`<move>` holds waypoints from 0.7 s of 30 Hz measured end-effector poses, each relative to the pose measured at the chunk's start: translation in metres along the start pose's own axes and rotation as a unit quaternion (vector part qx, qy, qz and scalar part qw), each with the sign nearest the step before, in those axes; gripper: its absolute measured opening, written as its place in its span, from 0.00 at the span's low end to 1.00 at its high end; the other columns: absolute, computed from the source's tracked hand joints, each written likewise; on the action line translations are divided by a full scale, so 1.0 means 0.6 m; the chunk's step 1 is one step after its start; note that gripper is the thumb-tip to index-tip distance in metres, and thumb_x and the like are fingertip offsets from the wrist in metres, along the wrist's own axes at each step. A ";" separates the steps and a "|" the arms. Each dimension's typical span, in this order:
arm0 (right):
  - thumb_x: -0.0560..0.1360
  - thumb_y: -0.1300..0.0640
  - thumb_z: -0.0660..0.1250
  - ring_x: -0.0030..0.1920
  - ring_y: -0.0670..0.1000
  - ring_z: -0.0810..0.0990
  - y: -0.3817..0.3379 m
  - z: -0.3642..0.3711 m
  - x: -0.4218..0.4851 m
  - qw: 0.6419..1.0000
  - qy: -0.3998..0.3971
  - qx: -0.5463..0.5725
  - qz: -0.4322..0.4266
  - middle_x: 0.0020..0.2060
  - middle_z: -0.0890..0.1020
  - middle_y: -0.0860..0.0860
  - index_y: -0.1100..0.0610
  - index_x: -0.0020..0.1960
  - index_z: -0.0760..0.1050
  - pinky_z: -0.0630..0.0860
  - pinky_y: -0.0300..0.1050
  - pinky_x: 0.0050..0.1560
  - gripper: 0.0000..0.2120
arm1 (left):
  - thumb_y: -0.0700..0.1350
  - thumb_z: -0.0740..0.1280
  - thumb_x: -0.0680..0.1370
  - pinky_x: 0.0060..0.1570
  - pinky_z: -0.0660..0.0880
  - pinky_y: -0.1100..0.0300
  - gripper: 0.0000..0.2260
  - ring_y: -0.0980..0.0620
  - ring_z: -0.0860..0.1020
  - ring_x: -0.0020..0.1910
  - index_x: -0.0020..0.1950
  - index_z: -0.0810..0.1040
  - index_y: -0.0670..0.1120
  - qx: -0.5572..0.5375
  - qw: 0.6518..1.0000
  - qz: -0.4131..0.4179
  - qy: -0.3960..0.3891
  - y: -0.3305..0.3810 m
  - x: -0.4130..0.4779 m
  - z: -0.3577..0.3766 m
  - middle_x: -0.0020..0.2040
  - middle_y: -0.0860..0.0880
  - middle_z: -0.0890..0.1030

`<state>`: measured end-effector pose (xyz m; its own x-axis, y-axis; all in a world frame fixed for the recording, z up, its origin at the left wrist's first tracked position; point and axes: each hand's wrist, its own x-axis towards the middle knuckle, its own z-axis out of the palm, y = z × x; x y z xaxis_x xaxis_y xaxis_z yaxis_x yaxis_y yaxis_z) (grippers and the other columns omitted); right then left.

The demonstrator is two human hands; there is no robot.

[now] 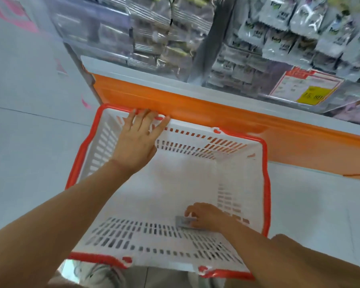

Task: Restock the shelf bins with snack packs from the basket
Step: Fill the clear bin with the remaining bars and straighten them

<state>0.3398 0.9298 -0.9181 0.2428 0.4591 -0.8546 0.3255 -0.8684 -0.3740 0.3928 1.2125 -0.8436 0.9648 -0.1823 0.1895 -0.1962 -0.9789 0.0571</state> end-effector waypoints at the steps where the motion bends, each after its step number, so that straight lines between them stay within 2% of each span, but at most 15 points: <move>1: 0.80 0.49 0.63 0.62 0.55 0.74 0.003 0.006 0.006 1.000 -0.009 0.005 0.007 0.65 0.74 0.55 0.53 0.69 0.69 0.69 0.43 0.58 0.19 | 0.41 0.71 0.72 0.74 0.55 0.37 0.34 0.36 0.65 0.72 0.77 0.64 0.46 -0.001 1.000 -0.001 0.005 0.000 -0.001 0.007 0.70 0.37 0.70; 3: 0.79 0.49 0.64 0.63 0.55 0.73 0.009 0.016 0.014 0.999 -0.018 0.030 0.027 0.66 0.73 0.55 0.55 0.71 0.67 0.68 0.41 0.58 0.22 | 0.41 0.67 0.73 0.75 0.53 0.39 0.32 0.36 0.64 0.72 0.77 0.64 0.46 -0.001 1.000 -0.003 0.011 -0.001 -0.004 0.021 0.70 0.37 0.69; 5: 0.79 0.50 0.65 0.62 0.55 0.74 0.014 0.024 0.020 0.997 -0.022 0.039 0.056 0.62 0.74 0.54 0.58 0.70 0.68 0.69 0.42 0.56 0.23 | 0.41 0.65 0.74 0.75 0.52 0.40 0.30 0.36 0.64 0.71 0.77 0.65 0.46 0.001 1.000 -0.004 0.021 -0.003 -0.005 0.030 0.69 0.37 0.70; 8: 0.78 0.53 0.64 0.52 0.57 0.79 0.016 0.030 0.027 0.997 -0.019 0.035 0.066 0.50 0.77 0.57 0.65 0.59 0.76 0.69 0.43 0.45 0.17 | 0.42 0.63 0.74 0.75 0.53 0.39 0.29 0.36 0.64 0.71 0.76 0.66 0.46 0.003 1.000 -0.009 0.030 0.000 -0.002 0.032 0.69 0.37 0.70; 10: 0.77 0.54 0.66 0.48 0.53 0.76 0.017 0.032 0.029 0.997 -0.005 0.037 0.066 0.50 0.77 0.56 0.63 0.55 0.76 0.70 0.43 0.45 0.13 | 0.42 0.64 0.74 0.75 0.53 0.39 0.29 0.36 0.63 0.71 0.76 0.65 0.46 0.002 0.999 -0.012 0.031 0.003 -0.001 0.031 0.70 0.37 0.69; 12: 0.76 0.53 0.66 0.47 0.50 0.73 0.019 0.032 0.027 0.997 -0.003 0.038 0.061 0.50 0.76 0.52 0.56 0.52 0.71 0.69 0.42 0.44 0.09 | 0.42 0.66 0.74 0.74 0.53 0.38 0.30 0.36 0.63 0.72 0.76 0.65 0.46 -0.001 0.999 -0.013 0.030 0.005 -0.001 0.031 0.70 0.37 0.69; 15: 0.75 0.51 0.67 0.48 0.49 0.72 0.022 0.027 0.019 0.997 0.006 0.054 0.055 0.52 0.77 0.50 0.51 0.55 0.71 0.68 0.39 0.42 0.11 | 0.42 0.70 0.74 0.75 0.52 0.39 0.32 0.35 0.63 0.72 0.77 0.64 0.46 -0.008 1.000 -0.018 0.021 0.008 0.001 0.027 0.70 0.37 0.68; 18: 0.75 0.47 0.67 0.52 0.50 0.75 0.016 0.003 0.004 0.993 0.064 0.091 0.038 0.56 0.79 0.50 0.52 0.64 0.74 0.74 0.45 0.54 0.19 | 0.42 0.71 0.73 0.75 0.49 0.40 0.33 0.35 0.62 0.73 0.77 0.63 0.46 -0.007 1.000 -0.027 0.005 0.009 0.002 0.020 0.71 0.37 0.68; 19: 0.74 0.47 0.68 0.52 0.50 0.76 0.011 -0.009 -0.003 0.989 0.098 0.104 0.024 0.55 0.80 0.51 0.53 0.62 0.76 0.75 0.46 0.55 0.19 | 0.42 0.71 0.73 0.75 0.50 0.40 0.33 0.35 0.62 0.73 0.77 0.63 0.46 -0.009 0.999 -0.032 -0.003 0.011 0.003 0.015 0.71 0.37 0.68; 21: 0.72 0.50 0.70 0.47 0.50 0.77 0.001 -0.035 -0.020 0.973 0.175 0.151 -0.007 0.49 0.81 0.52 0.56 0.56 0.78 0.76 0.46 0.50 0.15 | 0.42 0.72 0.73 0.75 0.52 0.39 0.33 0.35 0.62 0.72 0.77 0.64 0.46 -0.017 0.999 -0.037 -0.017 0.014 0.004 0.003 0.71 0.37 0.68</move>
<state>0.3563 0.9274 -0.9007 0.5541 0.4616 -0.6927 0.0611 -0.8525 -0.5192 0.3937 1.2036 -0.8447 0.9823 -0.1124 0.1499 -0.1286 -0.9863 0.1032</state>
